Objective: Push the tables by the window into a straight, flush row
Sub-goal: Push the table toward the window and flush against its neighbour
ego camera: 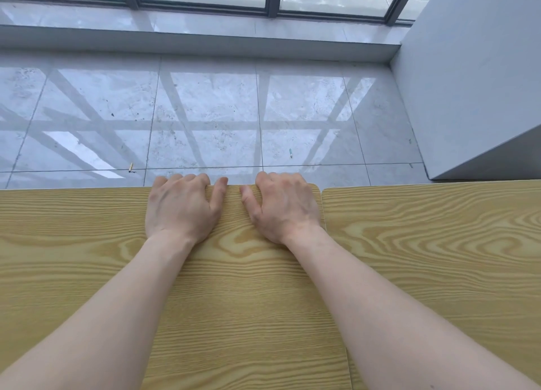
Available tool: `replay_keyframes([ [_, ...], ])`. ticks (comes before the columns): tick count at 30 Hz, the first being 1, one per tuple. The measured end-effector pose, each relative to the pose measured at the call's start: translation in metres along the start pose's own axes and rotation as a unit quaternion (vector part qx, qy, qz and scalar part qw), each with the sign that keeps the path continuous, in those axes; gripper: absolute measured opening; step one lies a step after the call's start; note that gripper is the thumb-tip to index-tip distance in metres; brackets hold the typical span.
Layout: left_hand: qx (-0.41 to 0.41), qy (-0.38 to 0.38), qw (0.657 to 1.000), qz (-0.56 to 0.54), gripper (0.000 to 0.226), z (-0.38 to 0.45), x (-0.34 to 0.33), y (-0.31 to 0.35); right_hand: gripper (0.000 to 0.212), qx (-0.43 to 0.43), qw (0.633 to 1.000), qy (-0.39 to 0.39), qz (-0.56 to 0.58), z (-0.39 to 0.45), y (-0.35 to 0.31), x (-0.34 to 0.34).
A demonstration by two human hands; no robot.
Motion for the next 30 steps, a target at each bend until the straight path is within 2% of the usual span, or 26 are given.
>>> replay_keyframes([
  [8,-0.001,-0.017,1.0,0.011,0.058,-0.01,-0.003,0.0,0.051,-0.008,1.0,0.011,-0.009,-0.012,-0.001,0.0],
  [23,0.003,-0.042,0.999,0.015,0.059,-0.007,-0.008,-0.002,0.051,-0.015,0.999,-0.031,-0.02,-0.01,0.0,-0.003],
  [27,-0.002,-0.013,1.0,0.004,0.06,-0.017,0.002,-0.003,0.053,0.004,0.999,-0.036,-0.007,-0.012,-0.002,-0.007],
  [30,-0.024,0.019,0.999,-0.014,0.063,-0.046,0.019,0.005,0.052,0.001,1.0,0.016,0.021,-0.031,-0.006,0.012],
])
Point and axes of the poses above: each hand's wrist, its own z-axis towards the middle knuckle, its own x-axis out of the back of the hand, y = z × x, the point moved 10 cm from there along z, towards the middle knuckle
